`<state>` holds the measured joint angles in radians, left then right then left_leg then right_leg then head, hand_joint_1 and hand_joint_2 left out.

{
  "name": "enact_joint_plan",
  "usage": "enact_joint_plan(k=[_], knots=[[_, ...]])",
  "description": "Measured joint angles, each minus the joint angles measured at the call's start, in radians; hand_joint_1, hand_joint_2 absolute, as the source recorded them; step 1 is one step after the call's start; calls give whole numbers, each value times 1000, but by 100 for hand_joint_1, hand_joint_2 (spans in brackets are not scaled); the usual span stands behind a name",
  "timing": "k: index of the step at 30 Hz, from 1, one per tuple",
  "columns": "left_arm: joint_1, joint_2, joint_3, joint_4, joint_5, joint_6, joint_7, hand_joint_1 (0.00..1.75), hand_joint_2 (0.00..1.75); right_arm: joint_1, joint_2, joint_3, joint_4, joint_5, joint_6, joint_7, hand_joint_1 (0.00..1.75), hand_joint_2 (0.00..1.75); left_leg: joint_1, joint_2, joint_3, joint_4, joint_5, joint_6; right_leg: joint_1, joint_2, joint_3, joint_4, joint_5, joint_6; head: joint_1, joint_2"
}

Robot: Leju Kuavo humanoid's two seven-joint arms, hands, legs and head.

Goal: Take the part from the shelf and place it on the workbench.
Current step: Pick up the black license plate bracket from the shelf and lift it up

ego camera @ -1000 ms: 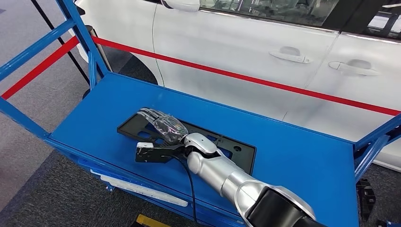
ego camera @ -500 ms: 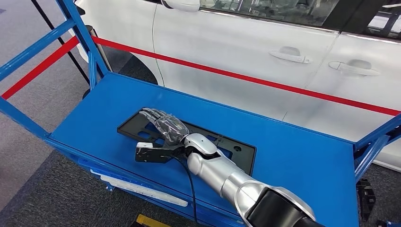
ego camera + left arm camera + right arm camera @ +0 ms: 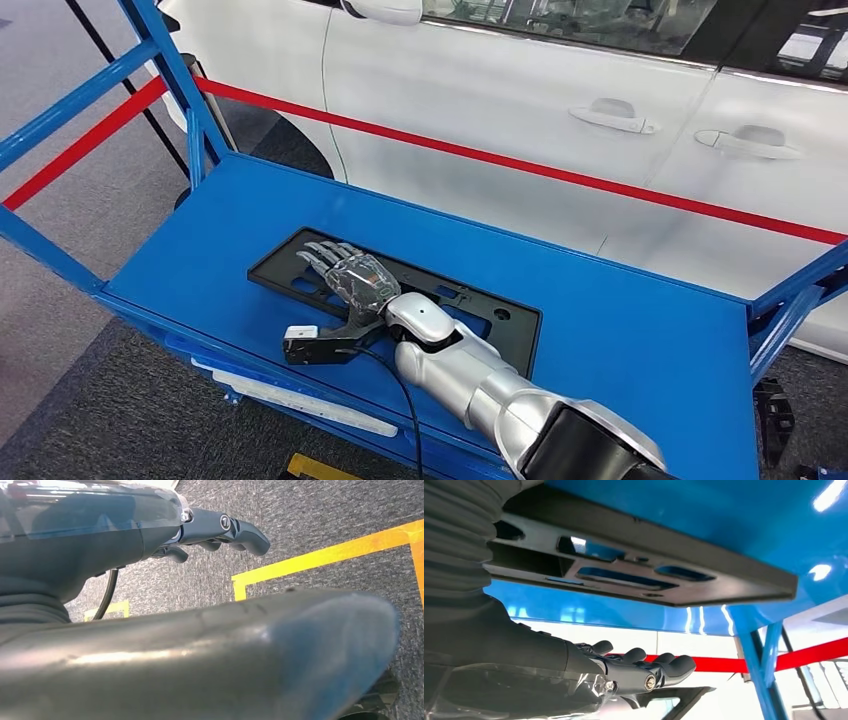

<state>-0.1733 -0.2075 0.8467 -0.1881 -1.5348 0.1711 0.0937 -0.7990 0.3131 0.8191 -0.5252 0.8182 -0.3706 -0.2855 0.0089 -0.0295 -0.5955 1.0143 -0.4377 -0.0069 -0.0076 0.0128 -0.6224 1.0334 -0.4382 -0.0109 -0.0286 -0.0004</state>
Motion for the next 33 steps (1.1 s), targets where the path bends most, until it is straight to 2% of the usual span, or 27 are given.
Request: enact_joint_plan(k=[12, 16, 20, 23, 25, 28, 29, 30, 31, 33], knots=[[6, 3, -1, 0, 4, 5, -11, 0, 0, 28, -2, 23, 11, -56, 3, -76, 0, 0, 0, 0, 0, 0, 0, 0, 0, 0, 0, 0, 0, 0, 0, 0], [10, 6, -1, 0, 6, 7, -12, 0, 0, 38, -1, 23, 17, -73, 4, -78, 0, 0, -2, 0, -1, 4, -3, 4, -3, 0, 0, -2, 1, 2, 0, 0], [11, 9, -1, 0, 11, 9, -12, 0, 0, 44, -1, 23, 19, -82, 9, -79, 0, 0, -5, 0, -4, 8, -5, 11, -6, 0, 0, -2, 2, 9, 0, 0], [12, 10, -1, 0, 13, 10, -13, 0, 0, 45, -1, 23, 19, -85, 10, -81, 0, 0, -4, 1, 1, -2, 1, 22, -7, -1, 4, -4, 1, 19, 0, 0], [12, 10, 0, 0, 13, 10, -13, 0, 0, 46, -1, 23, 18, -85, 10, -82, 0, 0, 1, 4, 11, -19, 10, 32, -5, -5, -12, 37, -28, 24, 0, 0], [12, 10, 0, 0, 14, 10, -13, 0, 0, 50, -4, 23, 21, -86, 10, -82, 0, 0, 0, 11, 15, -24, 12, 39, -5, -7, -97, 217, -116, 26, 0, 0], [13, 10, 0, 0, 15, 10, -13, 0, 0, 53, -5, 23, 23, -86, 10, -81, 0, 0, -1, 14, 15, -23, 11, 39, -5, -7, -119, 258, -125, 26, 0, 0], [14, 10, 0, 0, 16, 10, -13, 0, 0, 55, -6, 23, 24, -86, 10, -81, 0, 0, -1, 17, 16, -21, 9, 38, -6, -8, -123, 262, -114, 26, 0, 0], [15, 10, 0, 0, 17, 10, -13, 0, 0, 56, -6, 23, 25, -86, 10, -80, 0, 0, -1, 21, 17, -19, 6, 36, -6, -10, -107, 227, -86, 24, 0, 0], [16, 9, 1, 0, 19, 10, -14, 0, 0, 55, -6, 23, 26, -86, 9, -79, 0, 0, -2, 29, 20, -10, -3, 29, -2, -31, -41, 93, -22, 17, 0, 0]])
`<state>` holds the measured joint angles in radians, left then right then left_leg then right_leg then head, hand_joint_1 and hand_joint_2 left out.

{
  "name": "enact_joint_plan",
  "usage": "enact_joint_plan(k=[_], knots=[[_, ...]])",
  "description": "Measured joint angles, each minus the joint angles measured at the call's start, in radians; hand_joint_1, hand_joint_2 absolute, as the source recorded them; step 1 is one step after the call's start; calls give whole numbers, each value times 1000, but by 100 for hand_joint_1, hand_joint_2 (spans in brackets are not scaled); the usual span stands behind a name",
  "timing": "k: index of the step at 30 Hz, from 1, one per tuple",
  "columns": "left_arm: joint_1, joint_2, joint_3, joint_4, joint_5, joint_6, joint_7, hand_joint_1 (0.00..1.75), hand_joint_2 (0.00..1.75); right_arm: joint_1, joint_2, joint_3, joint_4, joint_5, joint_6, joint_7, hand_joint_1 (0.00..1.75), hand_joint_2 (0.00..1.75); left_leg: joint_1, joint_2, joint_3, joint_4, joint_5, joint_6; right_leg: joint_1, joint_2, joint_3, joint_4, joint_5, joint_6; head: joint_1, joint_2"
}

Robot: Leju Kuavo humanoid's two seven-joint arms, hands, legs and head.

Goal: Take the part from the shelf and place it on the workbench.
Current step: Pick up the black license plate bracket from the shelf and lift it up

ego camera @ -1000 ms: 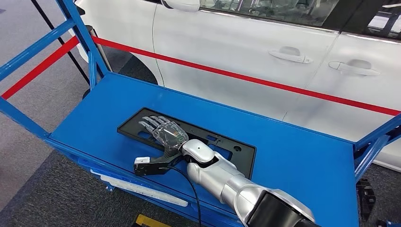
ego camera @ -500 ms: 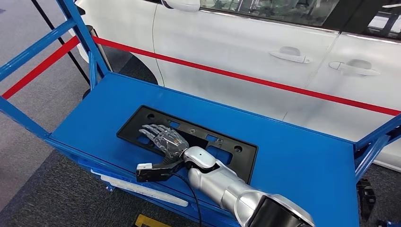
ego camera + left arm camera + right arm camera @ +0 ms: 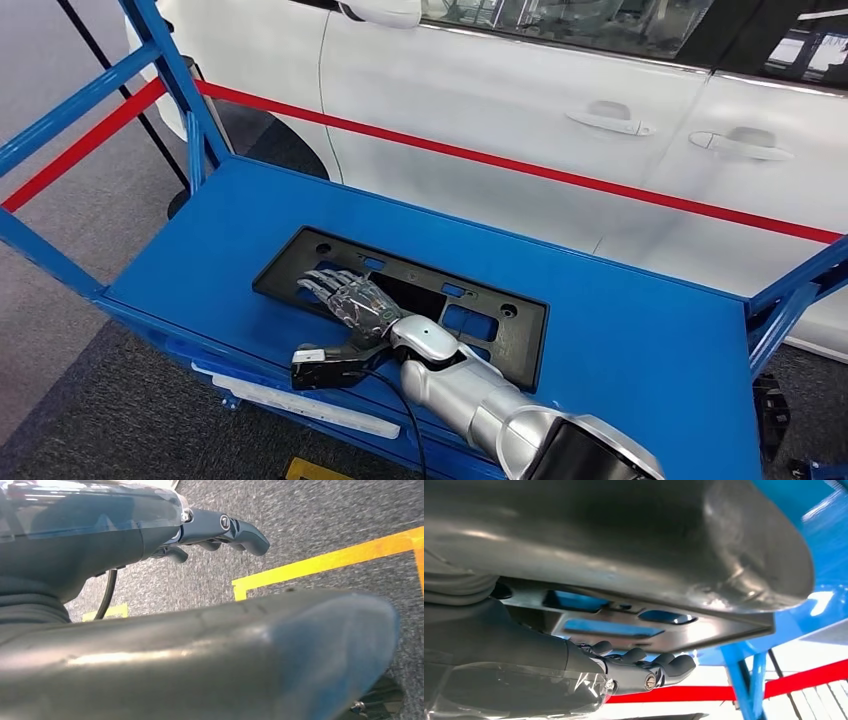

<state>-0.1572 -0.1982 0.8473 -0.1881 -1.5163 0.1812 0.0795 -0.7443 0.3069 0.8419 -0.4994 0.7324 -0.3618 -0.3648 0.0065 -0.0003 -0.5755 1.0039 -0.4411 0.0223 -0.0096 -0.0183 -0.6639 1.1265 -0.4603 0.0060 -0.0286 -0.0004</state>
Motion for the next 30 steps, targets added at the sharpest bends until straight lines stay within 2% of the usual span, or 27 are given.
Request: enact_joint_plan(k=[1, 2, 4, 6, 8, 10, 11, 12, 13, 14, 15, 17, 18, 20, 21, 22, 24, 25, 26, 27, 28, 29, 30], knots=[[0, 0, 0, 0, 1, 0, 0, 0, 0, -1, 1, 0, 0, 0, -1, 0, 0, 0, -2, 4, 0, 5, -5, -5, 3, -9, 26, -53, 18, -6, 0, 0], [0, 0, 0, 0, 1, 0, 0, 0, 0, -2, 2, 0, 0, 0, -2, 1, 0, 0, -4, 8, 1, 8, -9, -10, 6, -15, 40, -84, 24, -11, 0, 0], [0, 0, 0, 0, 2, 0, -1, 0, 0, -2, 4, 0, 0, 1, -4, 1, 0, 0, -6, 18, 2, 9, -13, -20, 9, -4, 41, -94, 23, -20, 0, 0], [0, 0, 1, 0, 3, -1, -1, 0, 0, -3, 6, 0, 0, 3, -6, 2, 0, 0, -3, 22, 2, 18, -25, -32, 5, 7, 46, -102, 26, -30, 0, 0], [-1, 0, 1, 0, 3, -1, -1, 0, 0, -4, 8, 0, 0, 4, -7, 3, 0, 0, 1, 16, -28, 90, -70, -43, -1, 16, 52, -109, 29, -38, 0, 0], [0, 0, 1, 0, 3, -1, -1, 0, 0, -4, 11, 0, 1, 4, -7, 3, 0, 0, 5, 11, -91, 223, -129, -53, -2, 28, 53, -109, 29, -41, 0, 0], [1, 1, 1, 0, 3, -1, -1, 0, 0, -2, 11, 0, 2, 4, -7, 3, 0, 0, 8, 11, -117, 272, -143, -57, -2, 36, 53, -108, 29, -41, 0, 0], [2, 1, 1, 0, 3, -1, -1, 0, 0, -1, 11, 0, 3, 4, -7, 3, 0, 0, 10, 11, -128, 289, -137, -59, -3, 44, 53, -107, 28, -41, 0, 0], [3, 1, 1, 0, 4, -1, -1, 0, 0, -1, 11, 0, 4, 4, -7, 4, 0, 0, 12, 10, -119, 265, -113, -60, -4, 53, 53, -105, 27, -39, 0, 0], [3, 1, 1, 0, 4, -1, -2, 0, 0, -1, 12, 0, 4, 5, -7, 5, 0, 0, 16, 5, -91, 204, -74, -61, -5, 63, 54, -103, 26, -37, 0, 0], [3, 1, 1, 0, 4, -1, -2, 0, 0, -1, 13, 0, 5, 5, -8, 6, 0, 0, 20, -11, -58, 133, -43, -61, -7, 73, 54, -100, 25, -33, 0, 0], [3, 0, 1, 0, 4, -1, -3, 0, 0, -2, 15, 0, 5, 5, -9, 8, 0, 0, 22, -43, -10, 31, -11, -56, -7, 92, 49, -96, 25, -20, 0, 0], [3, 0, 1, 0, 4, -1, -3, 0, 0, -2, 16, 0, 6, 6, -10, 8, 0, 0, 21, -52, -4, 19, -13, -52, -7, 99, 46, -97, 28, -13, 0, 0], [2, 0, 1, 0, 5, -1, -3, 0, 0, -2, 18, 0, 7, 6, -13, 9, 0, 0, 18, -41, -5, 16, -8, -38, -8, 110, 42, -101, 33, 1, 0, 0], [1, 0, 2, 0, 5, -1, -3, 0, 0, -2, 17, 0, 8, 6, -15, 9, 0, 0, 18, -35, -4, 13, -5, -30, -9, 105, 41, -99, 31, 6, 0, 0], [1, -1, 2, 0, 5, -1, -4, 0, 0, -3, 17, 0, 8, 7, -18, 9, 0, 0, 18, -27, -4, 9, -2, -21, -8, 87, 32, -82, 18, 10, 0, 0], [2, -1, 2, 0, 5, -1, -4, 0, 0, -4, 18, 0, 9, 12, -27, 12, 0, 0, 16, -12, -3, 4, 1, -7, -7, 43, -11, 12, -36, 13, 0, 0], [4, -1, 2, 0, 5, 0, -4, 0, 0, -3, 18, 1, 9, 17, -34, 14, 0, 0, 13, -6, -5, 3, 0, -3, -6, 30, -45, 84, -70, 14, 0, 0], [6, -1, 2, 0, 5, 0, -4, 0, 0, -2, 19, 2, 11, 25, -46, 18, 0, 0, 9, 1, -6, 4, 0, -2, -5, 26, -74, 145, -93, 14, 0, 0], [7, 0, 2, 0, 5, 0, -4, 0, 0, -1, 19, 5, 12, 38, -62, 23, 0, 0, 7, 6, -6, 4, 0, -1, -5, 25, -88, 177, -99, 12, 0, 0], [8, 0, 2, 0, 5, 1, -4, 0, 0, 0, 19, 10, 14, 56, -83, 31, 0, 44, 4, 9, -7, 5, 0, 0, -4, 24, -84, 175, -87, 9, 0, 0], [8, 0, 3, 0, 5, 1, -4, 0, 0, 0, 19, 17, 15, 79, -107, 42, 0, 87, 1, 11, -6, 5, -1, 0, -2, 24, -59, 129, -59, 3, 0, 0], [8, -1, 3, 0, 5, 2, -4, 0, 0, 0, 19, 27, 16, 108, -130, 55, 0, 131, -2, 12, -5, 6, -1, 0, 2, 22, -19, 57, -25, -5, 0, 0]])
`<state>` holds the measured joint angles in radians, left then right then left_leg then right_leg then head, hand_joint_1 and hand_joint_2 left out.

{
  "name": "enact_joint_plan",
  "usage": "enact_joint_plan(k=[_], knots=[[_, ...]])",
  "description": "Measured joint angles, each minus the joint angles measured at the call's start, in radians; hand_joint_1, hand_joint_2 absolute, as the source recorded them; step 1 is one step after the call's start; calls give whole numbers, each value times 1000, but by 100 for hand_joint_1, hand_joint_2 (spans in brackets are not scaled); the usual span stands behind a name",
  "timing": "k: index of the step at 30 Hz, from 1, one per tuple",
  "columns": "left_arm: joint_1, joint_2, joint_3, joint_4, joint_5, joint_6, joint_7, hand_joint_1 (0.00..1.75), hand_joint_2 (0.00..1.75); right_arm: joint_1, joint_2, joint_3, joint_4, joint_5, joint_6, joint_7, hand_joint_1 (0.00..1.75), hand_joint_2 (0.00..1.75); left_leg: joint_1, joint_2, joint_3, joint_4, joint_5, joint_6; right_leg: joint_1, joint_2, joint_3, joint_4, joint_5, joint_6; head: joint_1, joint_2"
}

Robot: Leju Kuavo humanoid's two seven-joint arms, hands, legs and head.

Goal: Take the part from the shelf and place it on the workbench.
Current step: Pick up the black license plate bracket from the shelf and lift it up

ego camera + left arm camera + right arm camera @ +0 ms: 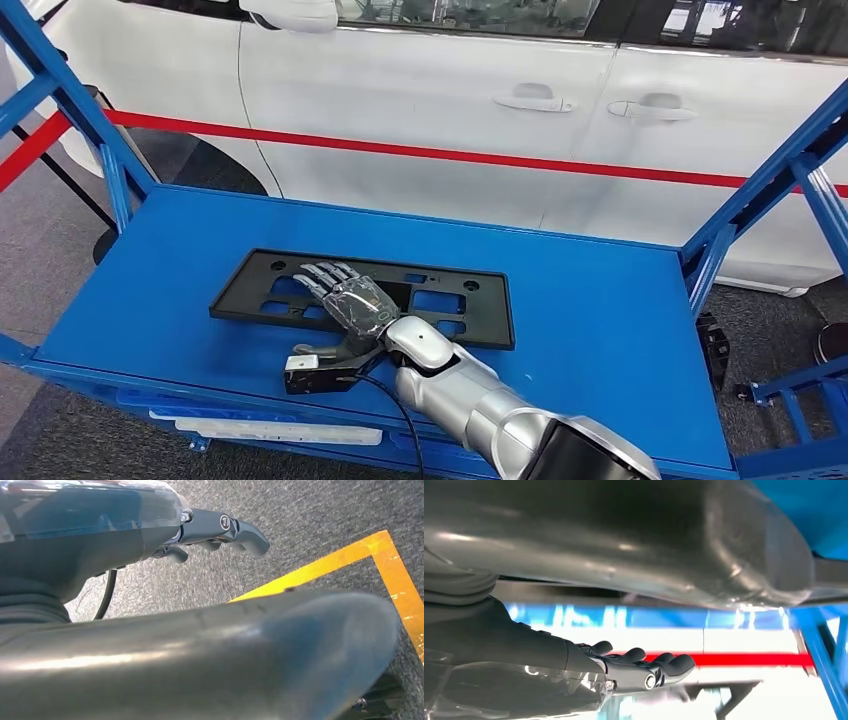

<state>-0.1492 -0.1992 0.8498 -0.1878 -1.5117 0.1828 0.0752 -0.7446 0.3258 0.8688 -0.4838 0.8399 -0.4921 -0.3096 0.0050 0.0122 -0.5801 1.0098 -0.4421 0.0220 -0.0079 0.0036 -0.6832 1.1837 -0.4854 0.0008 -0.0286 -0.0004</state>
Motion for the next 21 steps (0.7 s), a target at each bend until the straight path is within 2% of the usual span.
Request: enact_joint_plan(k=[1, 2, 4, 6, 9, 15, 17, 19, 21], knots=[[0, -1, 0, 0, -1, 0, 0, 0, 0, -2, 0, 12, 0, 33, -19, 17, 0, 175, -4, 1, 0, 1, -1, -1, 5, -5, 37, -69, 22, -9, 0, 0], [-1, -2, 0, 0, -2, 0, 1, 0, 0, -5, 0, 25, 0, 66, -33, 33, 0, 175, -6, 1, -1, 2, -1, -3, 8, -9, 64, -122, 36, -16, 0, 0], [-2, -2, 0, 0, -4, 0, 3, 0, 0, -10, 0, 54, 1, 127, -47, 67, 0, 175, -9, 3, -5, 6, -4, -5, 12, -14, 80, -160, 38, -14, 0, 0], [-2, -1, 0, 0, -6, 0, 4, 0, 0, -17, -2, 81, 2, 179, -54, 95, 0, 175, -7, 4, -6, 7, -5, -7, 12, -11, 79, -163, 41, -8, 0, 0], [-1, -1, 0, 0, -11, 0, 5, 0, 0, -42, -6, 118, 2, 261, -77, 134, 0, 175, -6, 5, -5, 3, -2, -13, 13, -9, 77, -162, 41, -12, 0, 0], [-2, -1, -2, 0, -20, 1, 5, 0, 0, -84, -24, 194, 1, 399, -164, 208, 0, 175, -5, 5, -4, 1, 0, -17, 14, -9, 76, -160, 40, -17, 0, 0], [-3, -2, -2, 0, -20, 1, 5, 0, 0, -89, -29, 209, 1, 409, -173, 213, 0, 87, -5, 5, -4, 1, 1, -17, 14, -9, 76, -160, 41, -17, 0, 0], [-3, -2, -2, 0, -21, 1, 5, 0, 0, -91, -34, 220, -3, 431, -185, 221, 0, 87, -5, 5, -4, 1, 1, -18, 14, -9, 76, -160, 41, -17, 0, 0], [-3, -2, -2, 0, -23, 1, 6, 0, 0, -90, -42, 229, -20, 475, -195, 236, 0, 175, -5, 5, -4, 1, 1, -18, 13, -9, 76, -160, 41, -17, 0, 0]])
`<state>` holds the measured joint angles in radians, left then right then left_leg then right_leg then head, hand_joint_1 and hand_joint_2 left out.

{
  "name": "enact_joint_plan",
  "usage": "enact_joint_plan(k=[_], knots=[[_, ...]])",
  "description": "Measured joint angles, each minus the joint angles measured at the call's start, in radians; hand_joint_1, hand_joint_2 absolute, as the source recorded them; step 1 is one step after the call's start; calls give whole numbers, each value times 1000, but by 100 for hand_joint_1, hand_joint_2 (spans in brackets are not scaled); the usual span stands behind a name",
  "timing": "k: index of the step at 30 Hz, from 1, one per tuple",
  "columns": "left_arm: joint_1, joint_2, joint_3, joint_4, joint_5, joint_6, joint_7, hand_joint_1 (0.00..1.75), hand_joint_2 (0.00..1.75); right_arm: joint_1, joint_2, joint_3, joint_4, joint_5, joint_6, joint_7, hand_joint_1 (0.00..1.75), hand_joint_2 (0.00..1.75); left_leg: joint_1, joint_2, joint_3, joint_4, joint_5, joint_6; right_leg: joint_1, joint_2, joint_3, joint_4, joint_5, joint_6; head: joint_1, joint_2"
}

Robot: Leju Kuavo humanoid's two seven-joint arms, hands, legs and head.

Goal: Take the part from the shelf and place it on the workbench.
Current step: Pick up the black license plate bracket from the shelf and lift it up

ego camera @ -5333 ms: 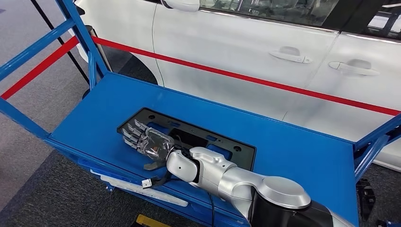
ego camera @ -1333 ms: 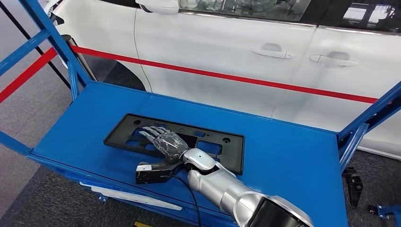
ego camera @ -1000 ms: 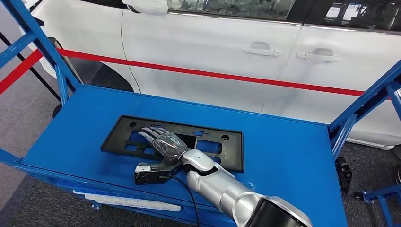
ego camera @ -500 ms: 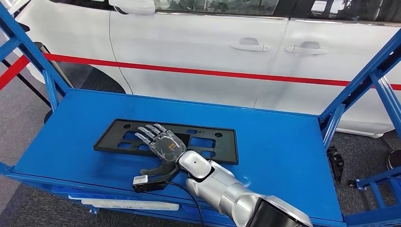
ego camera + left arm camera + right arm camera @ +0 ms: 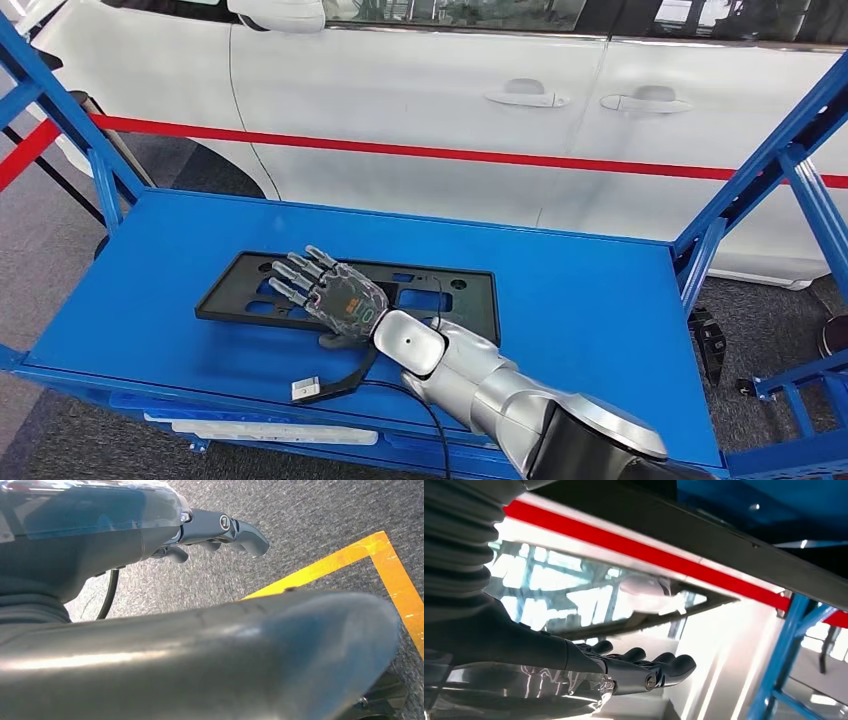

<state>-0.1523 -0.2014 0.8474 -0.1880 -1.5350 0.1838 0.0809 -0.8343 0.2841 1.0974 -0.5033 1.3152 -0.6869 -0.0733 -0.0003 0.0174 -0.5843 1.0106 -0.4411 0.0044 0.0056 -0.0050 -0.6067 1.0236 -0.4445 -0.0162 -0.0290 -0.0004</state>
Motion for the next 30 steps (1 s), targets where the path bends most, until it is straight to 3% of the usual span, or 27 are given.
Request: enact_joint_plan(k=[6, 7, 10, 11, 14, 18, 22, 29, 30], knots=[[-6, 0, -8, 0, -9, -1, 4, 0, 0, 28, -33, 11, -96, 218, -4, 96, 2, 175, 0, 0, -1, 1, 0, 0, -2, 0, 0, 0, 0, 0, 0, 0], [-7, 0, -8, 0, -8, -1, 4, 0, 0, 31, -36, 15, -104, 227, -4, 118, 24, 175, 0, 0, -1, 1, 0, 0, -2, 0, 0, 0, 0, 0, 0, 0], [-9, 0, -8, 0, -6, -1, 4, 0, 0, 33, -41, 32, -117, 230, -4, 172, 120, 175, 0, 0, -1, 1, 0, 1, -2, 0, 0, 0, 0, 1, 0, 0], [-9, 0, -7, 0, -5, -1, 4, 0, 0, 33, -42, 40, -118, 230, -4, 191, 114, 175, 0, 0, -1, 2, 0, 1, -2, 0, 0, 0, 0, 1, 0, 0], [-10, 0, -7, 0, -2, -1, 4, 0, 0, 32, -45, 76, -129, 231, -4, 265, 70, 175, 0, 0, -1, 2, 0, 1, -2, 0, 0, 0, 0, 1, 0, 0], [-11, 0, -8, 0, -2, -1, 5, 0, 0, 26, -55, 139, -151, 231, -4, 337, 70, 175, 0, 0, -1, 2, 0, 1, -2, 0, 0, 0, 0, 1, 0, 0], [-12, -1, -8, 0, -2, -1, 5, 0, 0, 23, -61, 173, -162, 231, -4, 348, 0, 175, 0, 0, -1, 2, 0, 1, -2, 0, 0, 0, 0, 1, 0, 0], [-13, -2, -8, 0, -8, -1, 5, 0, 0, 11, -65, 222, -161, 231, -4, 380, 0, 175, 0, 0, -2, 2, 0, 1, -2, 0, 0, 0, 0, 1, 0, 0], [-13, -2, -8, 0, -8, -2, 5, 0, 0, 9, -65, 227, -158, 231, -4, 382, 42, 175, 0, 0, -2, 2, 0, 1, -2, 0, 0, 0, 1, 1, 0, 0]])
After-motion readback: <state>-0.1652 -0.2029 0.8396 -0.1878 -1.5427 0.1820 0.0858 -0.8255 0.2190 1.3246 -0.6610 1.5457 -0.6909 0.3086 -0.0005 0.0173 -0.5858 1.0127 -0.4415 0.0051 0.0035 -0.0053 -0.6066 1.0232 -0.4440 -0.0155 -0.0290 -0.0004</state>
